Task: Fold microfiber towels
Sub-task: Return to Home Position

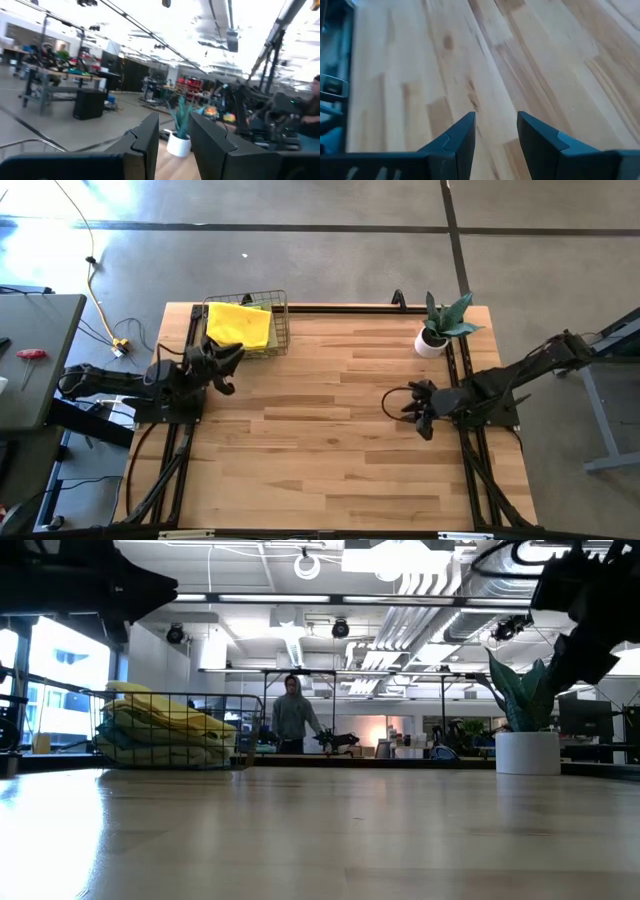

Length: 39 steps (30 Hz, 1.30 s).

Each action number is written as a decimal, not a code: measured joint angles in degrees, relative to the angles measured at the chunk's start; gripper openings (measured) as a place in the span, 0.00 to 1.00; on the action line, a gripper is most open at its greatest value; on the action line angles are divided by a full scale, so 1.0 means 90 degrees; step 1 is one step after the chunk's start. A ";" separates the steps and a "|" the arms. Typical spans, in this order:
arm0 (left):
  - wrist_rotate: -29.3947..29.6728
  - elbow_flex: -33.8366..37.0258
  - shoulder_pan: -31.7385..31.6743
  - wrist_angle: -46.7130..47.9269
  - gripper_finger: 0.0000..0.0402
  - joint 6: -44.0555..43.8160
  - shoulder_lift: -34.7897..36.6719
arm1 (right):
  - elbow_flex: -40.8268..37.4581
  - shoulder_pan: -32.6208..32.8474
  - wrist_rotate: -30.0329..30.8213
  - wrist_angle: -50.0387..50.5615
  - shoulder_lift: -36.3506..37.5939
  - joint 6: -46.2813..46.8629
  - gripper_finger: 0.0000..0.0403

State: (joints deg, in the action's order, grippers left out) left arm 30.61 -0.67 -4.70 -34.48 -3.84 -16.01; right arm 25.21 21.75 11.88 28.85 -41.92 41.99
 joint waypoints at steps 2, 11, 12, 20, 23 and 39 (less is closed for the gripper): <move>0.0001 0.0000 -0.0153 0.0000 0.24 -0.0001 0.0084 | 0.0002 0.0000 -0.0002 0.0006 0.0281 0.0001 0.34; 0.0002 0.0000 -0.0854 0.0002 0.24 -0.0002 0.0696 | 0.0001 -0.0002 -0.0005 0.0004 0.1236 0.0001 0.34; 0.0002 0.0000 -0.0922 0.0001 0.24 -0.0002 0.0754 | 0.0002 -0.0002 -0.0005 0.0004 0.1297 0.0001 0.34; 0.0002 0.0000 -0.1501 0.0002 0.24 -0.0001 0.1194 | 0.0002 -0.0002 -0.0010 0.0006 0.1787 0.0001 0.34; 0.0002 0.0000 -0.1705 0.0005 0.24 -0.0002 0.1348 | 0.0002 -0.0002 -0.0010 0.0005 0.1968 0.0001 0.34; 0.0011 0.0000 -0.2102 0.0045 0.24 0.0000 0.1505 | 0.0000 -0.0002 -0.0010 0.0006 0.2728 0.0001 0.34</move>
State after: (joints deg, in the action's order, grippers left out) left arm 30.71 -0.67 -23.62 -34.07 -3.84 -2.46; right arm 25.22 21.74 11.79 28.91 -17.37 42.00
